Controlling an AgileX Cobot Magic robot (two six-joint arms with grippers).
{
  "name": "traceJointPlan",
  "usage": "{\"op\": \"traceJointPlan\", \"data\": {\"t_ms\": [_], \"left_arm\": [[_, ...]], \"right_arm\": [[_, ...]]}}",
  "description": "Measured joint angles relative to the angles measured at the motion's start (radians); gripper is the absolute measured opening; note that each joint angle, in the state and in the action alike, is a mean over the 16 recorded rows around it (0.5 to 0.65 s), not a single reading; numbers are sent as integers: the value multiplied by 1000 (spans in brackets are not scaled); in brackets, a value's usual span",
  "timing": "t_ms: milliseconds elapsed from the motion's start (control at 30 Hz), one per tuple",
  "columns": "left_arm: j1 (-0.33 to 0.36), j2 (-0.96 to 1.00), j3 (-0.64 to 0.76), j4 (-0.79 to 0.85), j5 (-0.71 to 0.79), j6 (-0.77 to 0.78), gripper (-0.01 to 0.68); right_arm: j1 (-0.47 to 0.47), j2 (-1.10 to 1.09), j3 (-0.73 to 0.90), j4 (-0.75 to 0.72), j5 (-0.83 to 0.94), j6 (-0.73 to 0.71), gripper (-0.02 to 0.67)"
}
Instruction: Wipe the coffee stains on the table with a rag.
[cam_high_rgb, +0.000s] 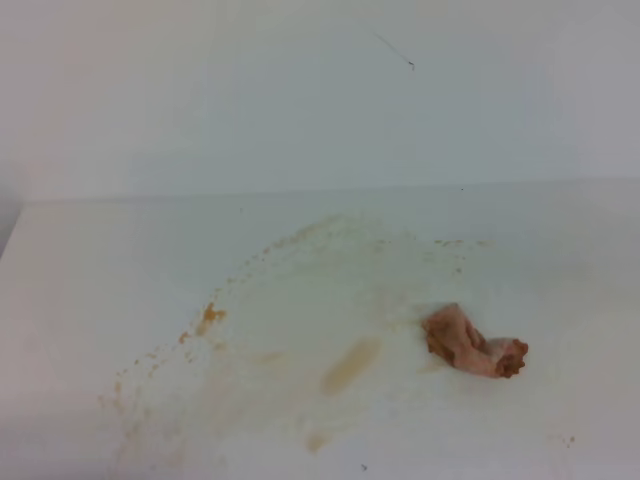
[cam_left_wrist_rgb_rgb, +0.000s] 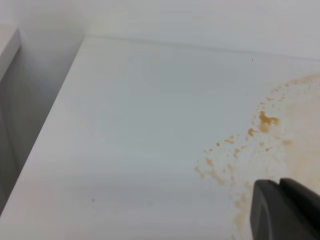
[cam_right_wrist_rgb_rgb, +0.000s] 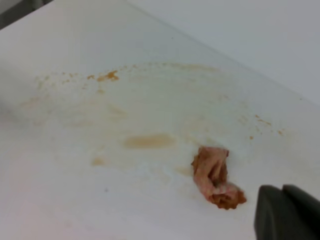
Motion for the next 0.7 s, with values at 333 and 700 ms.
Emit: {"op": "traceJointPlan", "data": {"t_ms": [333,700], "left_arm": [[0,-8,0,0,0,0,-3],[0,-3,0,0,0,0,-3]], "right_arm": [[-72,-267,213,-43,-312,4,0],[-196,-652,736,-54,-670,62,0]]}}
